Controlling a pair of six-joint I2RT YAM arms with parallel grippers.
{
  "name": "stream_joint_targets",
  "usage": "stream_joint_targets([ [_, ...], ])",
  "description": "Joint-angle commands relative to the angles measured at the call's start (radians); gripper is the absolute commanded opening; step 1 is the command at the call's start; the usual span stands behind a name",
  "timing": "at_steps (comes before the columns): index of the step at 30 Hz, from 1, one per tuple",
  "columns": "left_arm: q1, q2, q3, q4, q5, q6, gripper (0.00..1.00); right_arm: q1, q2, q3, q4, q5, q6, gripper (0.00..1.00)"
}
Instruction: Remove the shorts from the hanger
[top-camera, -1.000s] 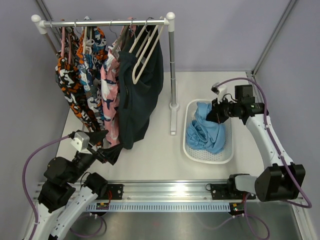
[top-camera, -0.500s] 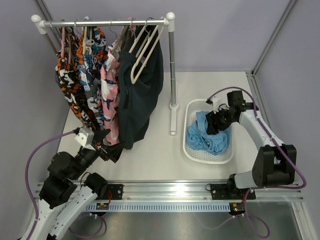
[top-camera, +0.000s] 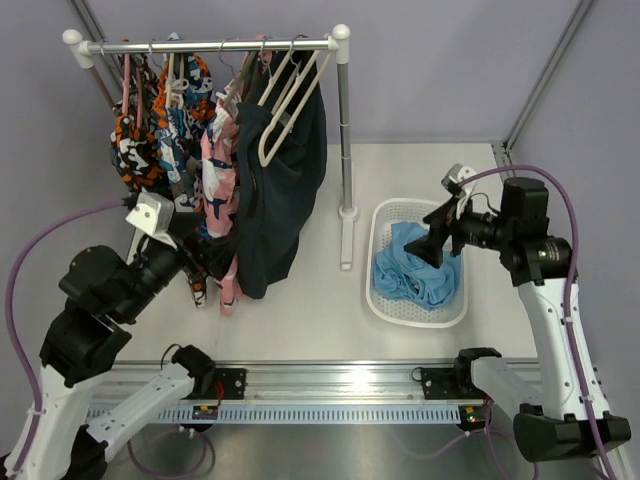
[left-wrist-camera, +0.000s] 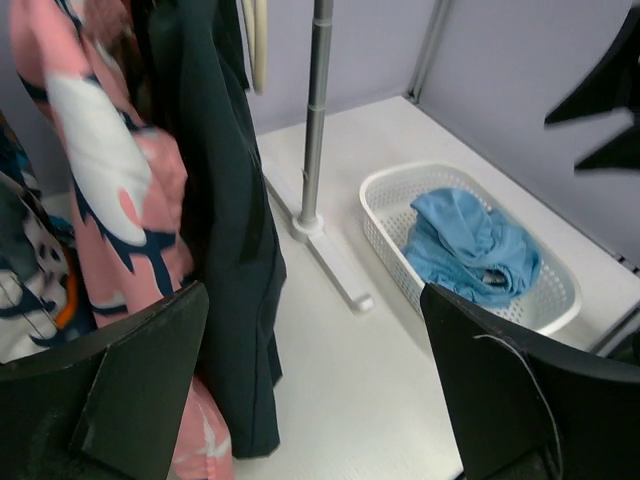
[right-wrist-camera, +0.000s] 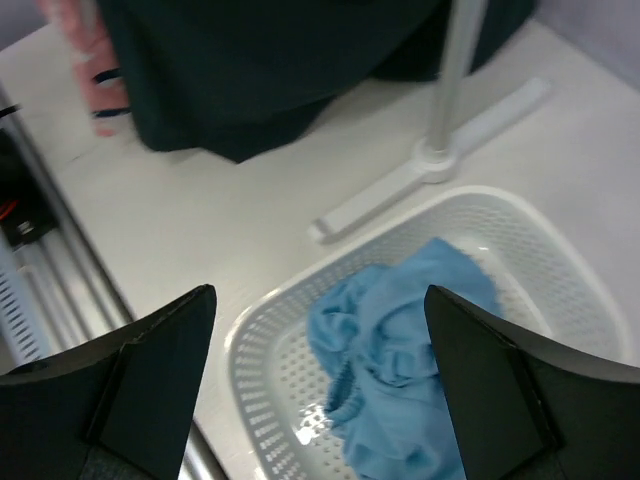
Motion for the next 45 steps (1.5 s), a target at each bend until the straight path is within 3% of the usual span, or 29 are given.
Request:
stream_joint_targets([
  [1,0.003,0.099,0.170,-0.038,-0.070,0.038,0.90,-0.003,-0.006,-0.140,0.005,-0.358,-0.072,0.93],
  [8,0.003,0.272,0.382,-0.016,-0.149,0.087,0.80,-0.003,-0.024,-0.267,0.035,-0.467,-0.143,0.88],
  [12,0.003,0.378,0.418,0.136,-0.193,0.137,0.69,-0.003,-0.031,-0.276,0.041,-0.472,-0.133,0.83],
  [17,0.003,0.537,0.535,0.258,-0.193,0.205,0.65,-0.003,-0.083,-0.302,0.077,-0.424,-0.105,0.82],
  [23,0.032,0.795,0.806,0.161,-0.196,0.214,0.59,-0.003,-0.124,-0.309,0.093,-0.392,-0.088,0.83],
  [28,0.084,0.920,0.977,0.074,-0.137,0.174,0.59,-0.003,-0.135,-0.310,0.096,-0.398,-0.080,0.83],
  [45,0.193,1.124,1.107,-0.020,-0.002,0.174,0.50,-0.004,-0.133,-0.312,0.085,-0.403,-0.085,0.83],
])
